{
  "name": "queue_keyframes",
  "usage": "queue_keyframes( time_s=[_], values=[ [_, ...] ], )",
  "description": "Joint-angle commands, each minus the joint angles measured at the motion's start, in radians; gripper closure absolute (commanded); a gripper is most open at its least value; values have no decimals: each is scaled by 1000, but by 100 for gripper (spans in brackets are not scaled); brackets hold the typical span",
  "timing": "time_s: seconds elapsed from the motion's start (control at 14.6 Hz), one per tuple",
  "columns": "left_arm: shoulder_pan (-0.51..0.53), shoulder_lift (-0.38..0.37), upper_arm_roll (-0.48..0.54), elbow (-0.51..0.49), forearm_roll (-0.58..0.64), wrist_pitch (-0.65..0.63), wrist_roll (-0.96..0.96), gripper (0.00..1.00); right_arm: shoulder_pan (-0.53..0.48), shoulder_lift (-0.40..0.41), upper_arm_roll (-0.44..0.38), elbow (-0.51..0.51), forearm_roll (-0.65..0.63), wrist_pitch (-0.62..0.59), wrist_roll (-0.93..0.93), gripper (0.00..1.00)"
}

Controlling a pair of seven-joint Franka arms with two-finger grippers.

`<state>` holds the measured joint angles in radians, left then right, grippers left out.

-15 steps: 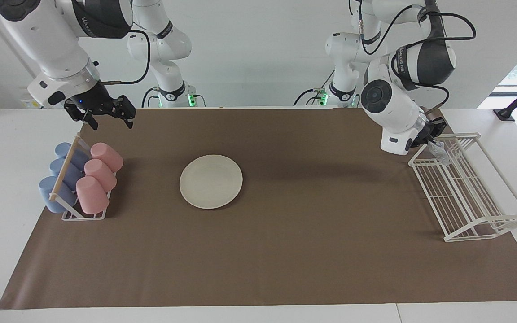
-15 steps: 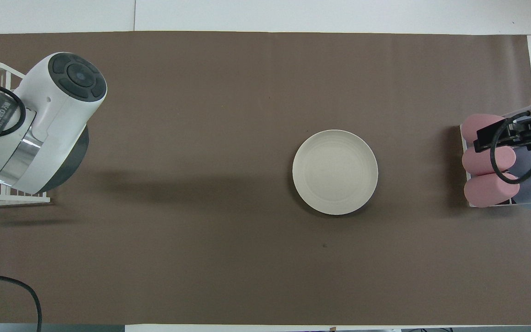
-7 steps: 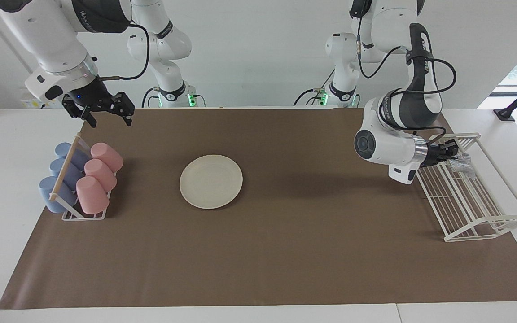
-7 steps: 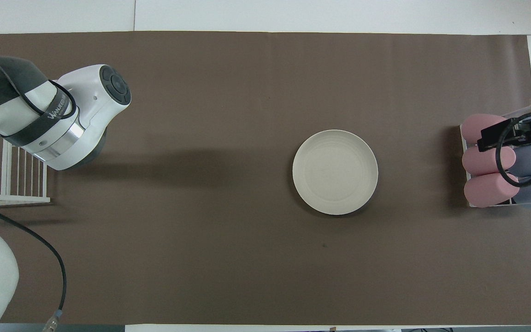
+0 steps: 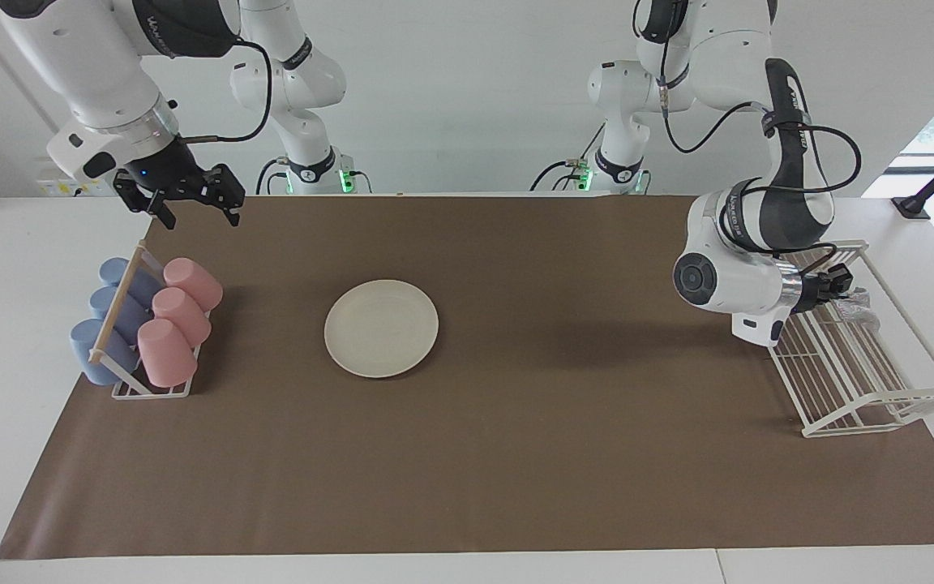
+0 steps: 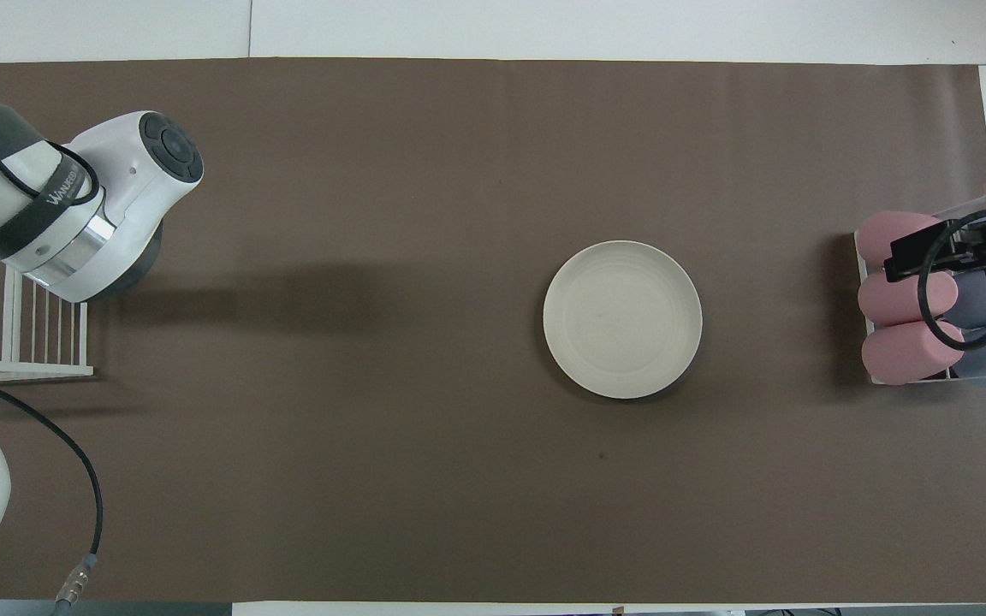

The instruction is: Wipe plate with sponge

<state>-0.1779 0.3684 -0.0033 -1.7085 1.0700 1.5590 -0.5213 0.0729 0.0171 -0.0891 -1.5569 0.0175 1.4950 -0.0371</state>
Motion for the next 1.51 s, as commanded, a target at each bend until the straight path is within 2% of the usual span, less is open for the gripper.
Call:
queue_keyframes(
  time_s=[0.0, 0.41, 0.48, 0.55, 0.62, 0.68, 1.23, 1.44],
  values=[
    [8, 7, -4, 13, -31, 21, -29, 100, -2, -14, 2, -9, 1, -6, 2, 0],
    [20, 3, -6, -20, -38, 72, -65, 100, -4, -14, 2, -9, 1, -9, 3, 0],
    [23, 3, -6, -20, -38, 79, -65, 90, -2, -14, 2, -9, 1, -9, 3, 0],
    [23, 3, -6, -20, -38, 94, -65, 59, -2, -14, 2, -11, 1, -10, 5, 0],
    [23, 3, -6, -20, -41, 105, -69, 7, -2, -16, 2, -11, 1, -10, 5, 0],
    [23, 3, -6, -20, -42, 107, -71, 0, -2, -14, 2, -11, -1, -4, 6, 0],
    [48, -11, -7, 0, -120, 133, -66, 0, 1, -14, 3, -12, -2, -2, 16, 0],
    [63, -55, -6, 21, -221, 156, -52, 0, 39, -16, 3, -11, -14, -4, 36, 0]
  ],
)
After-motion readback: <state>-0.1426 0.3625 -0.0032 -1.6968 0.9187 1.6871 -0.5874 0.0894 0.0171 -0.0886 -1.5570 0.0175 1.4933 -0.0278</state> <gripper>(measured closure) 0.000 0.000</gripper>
